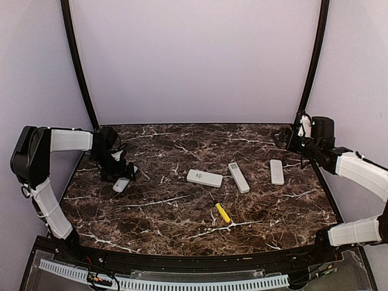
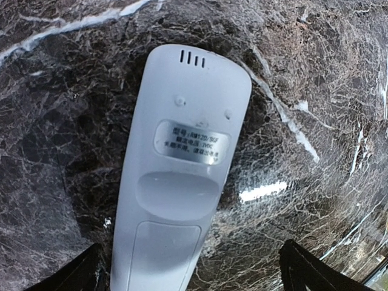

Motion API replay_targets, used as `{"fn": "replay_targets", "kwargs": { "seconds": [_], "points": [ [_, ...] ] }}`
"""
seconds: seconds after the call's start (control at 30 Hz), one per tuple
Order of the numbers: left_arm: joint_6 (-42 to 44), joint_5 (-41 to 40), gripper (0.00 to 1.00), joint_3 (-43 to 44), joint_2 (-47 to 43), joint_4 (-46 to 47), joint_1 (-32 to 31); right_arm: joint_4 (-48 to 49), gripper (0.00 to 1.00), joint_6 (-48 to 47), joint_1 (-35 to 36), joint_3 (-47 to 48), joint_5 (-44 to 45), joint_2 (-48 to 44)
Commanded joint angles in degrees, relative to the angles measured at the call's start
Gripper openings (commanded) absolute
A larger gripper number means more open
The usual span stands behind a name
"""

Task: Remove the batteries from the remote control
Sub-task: Move the remote control to the center of the board.

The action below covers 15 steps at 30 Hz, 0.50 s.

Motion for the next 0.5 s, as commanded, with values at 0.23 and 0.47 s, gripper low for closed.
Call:
{"fn": "replay_targets", "kwargs": {
  "seconds": [0.23, 0.47],
  "points": [
    [-0.78, 5.63, 0.99, -2.01, -0.18, -2.58, -0.13, 0.69, 0.99, -0.12, 0.51, -0.45, 0.31, -0.90],
    [-1.60, 12.88, 0.99, -3.68, -0.38, -0.84, -1.84, -0.38, 0.99, -0.46, 0.56, 0.27, 0.15, -1.72]
  ]
}}
